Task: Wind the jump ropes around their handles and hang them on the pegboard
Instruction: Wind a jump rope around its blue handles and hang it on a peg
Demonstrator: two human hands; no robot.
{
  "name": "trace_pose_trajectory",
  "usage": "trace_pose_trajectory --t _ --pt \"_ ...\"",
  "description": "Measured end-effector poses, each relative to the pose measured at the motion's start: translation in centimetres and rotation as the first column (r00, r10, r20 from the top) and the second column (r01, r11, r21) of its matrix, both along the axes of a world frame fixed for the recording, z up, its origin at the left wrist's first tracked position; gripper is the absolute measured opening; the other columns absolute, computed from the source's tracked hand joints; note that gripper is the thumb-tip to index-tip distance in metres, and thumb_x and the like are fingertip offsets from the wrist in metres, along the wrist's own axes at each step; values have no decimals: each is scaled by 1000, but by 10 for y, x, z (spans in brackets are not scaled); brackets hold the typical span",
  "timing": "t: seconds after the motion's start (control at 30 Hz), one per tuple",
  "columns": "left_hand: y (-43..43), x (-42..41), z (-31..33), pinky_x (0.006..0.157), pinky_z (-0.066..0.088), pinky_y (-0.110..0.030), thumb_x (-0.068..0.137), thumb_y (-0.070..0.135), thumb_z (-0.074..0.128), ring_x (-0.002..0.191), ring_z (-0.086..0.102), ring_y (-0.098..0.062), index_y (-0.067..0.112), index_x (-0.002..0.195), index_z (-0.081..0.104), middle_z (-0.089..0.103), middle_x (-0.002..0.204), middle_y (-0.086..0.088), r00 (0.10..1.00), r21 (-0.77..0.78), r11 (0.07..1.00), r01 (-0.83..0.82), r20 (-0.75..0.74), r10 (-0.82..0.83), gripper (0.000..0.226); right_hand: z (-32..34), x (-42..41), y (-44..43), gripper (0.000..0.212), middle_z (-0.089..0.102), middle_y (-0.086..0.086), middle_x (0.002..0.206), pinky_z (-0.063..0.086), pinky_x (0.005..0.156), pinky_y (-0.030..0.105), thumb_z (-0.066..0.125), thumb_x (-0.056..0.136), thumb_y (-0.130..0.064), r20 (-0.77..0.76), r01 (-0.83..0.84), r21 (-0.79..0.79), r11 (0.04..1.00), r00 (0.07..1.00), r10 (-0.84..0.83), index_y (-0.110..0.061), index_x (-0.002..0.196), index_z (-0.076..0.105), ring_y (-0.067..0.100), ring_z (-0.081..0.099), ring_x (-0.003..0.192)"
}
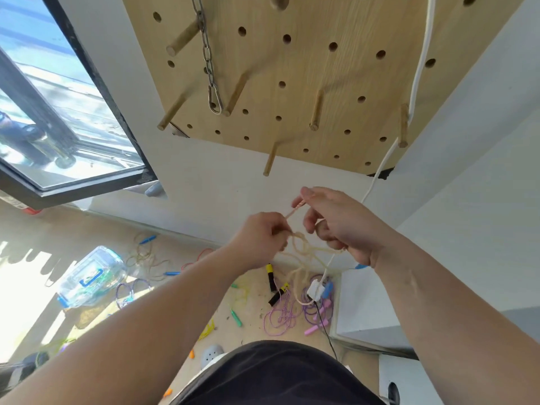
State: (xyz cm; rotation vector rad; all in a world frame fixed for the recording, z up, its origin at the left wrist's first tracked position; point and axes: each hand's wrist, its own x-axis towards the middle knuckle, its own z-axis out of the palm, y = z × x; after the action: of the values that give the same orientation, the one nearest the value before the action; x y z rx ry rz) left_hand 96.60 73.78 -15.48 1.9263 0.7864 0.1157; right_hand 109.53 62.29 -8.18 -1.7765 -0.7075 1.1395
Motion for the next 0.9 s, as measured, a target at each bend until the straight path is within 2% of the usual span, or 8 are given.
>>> trace_pose_trajectory --t 0.07,0.17,0.23,0.33,0.47,0.63,0.73,0.9 --pt "15 -4 -1 71 59 -42 95 17 67 60 64 -23 15 86 69 67 69 -3 994 -87 991 -103 14 105 9 -6 15 -10 17 61 -3 74 39 52 25 69 92 -41 310 -24 -75 997 950 46 -26 101 66 10 45 52" --pt "39 -21 -1 54 50 -33 86 12 78 59 50 -17 9 82 66 53 66 -5 994 -159 982 -102 31 108 14 -33 44 -32 29 61 -9 84 45 69 30 78 84 -36 735 -10 -332 943 624 265 -28 106 62 13 58 77" --pt "52 -31 3 56 38 -27 80 6 82 57 44 -14 12 82 68 49 60 0 999 -91 995 -36 9 37 16 -54 59 -46 28 63 -6 92 48 74 32 74 87 -35 833 86 -367 926 474 286 -24 111 65 20 61 87" --pt "64 -41 4 54 35 -20 78 17 85 51 45 -8 22 89 69 52 58 6 981 174 978 112 -177 -81 19 -69 79 -63 13 69 -4 93 44 72 30 69 93 -32 851 191 -267 945 507 138 -22 101 71 23 64 90" --pt "65 -49 -4 53 30 -26 81 40 81 54 39 -13 14 66 53 44 59 6 956 314 941 127 -291 -33 42 -62 89 -67 16 73 -6 78 39 66 29 64 97 -23 624 244 -28 969 761 -174 -18 86 75 8 60 68" --pt "59 -58 -9 50 25 -28 91 42 73 53 25 -19 13 65 38 23 60 -2 980 -65 979 -191 -77 186 52 -42 84 -64 23 77 0 90 43 98 31 59 100 -10 18 328 143 934 942 -334 -17 85 75 -1 69 92" --pt "52 -61 -11 49 26 -26 94 45 67 50 24 -18 12 65 34 21 56 1 975 -27 978 -209 -81 206 55 -34 79 -59 33 75 8 106 52 101 52 51 100 -11 -503 488 288 824 809 -304 -14 76 73 28 69 113" --pt "59 -66 -25 58 25 -32 98 48 61 53 28 -21 12 62 35 23 55 -2 914 92 920 -381 -112 390 57 -21 71 -39 40 51 5 58 63 76 39 44 100 -11 -737 807 218 549 505 -449 -12 60 53 21 62 60"
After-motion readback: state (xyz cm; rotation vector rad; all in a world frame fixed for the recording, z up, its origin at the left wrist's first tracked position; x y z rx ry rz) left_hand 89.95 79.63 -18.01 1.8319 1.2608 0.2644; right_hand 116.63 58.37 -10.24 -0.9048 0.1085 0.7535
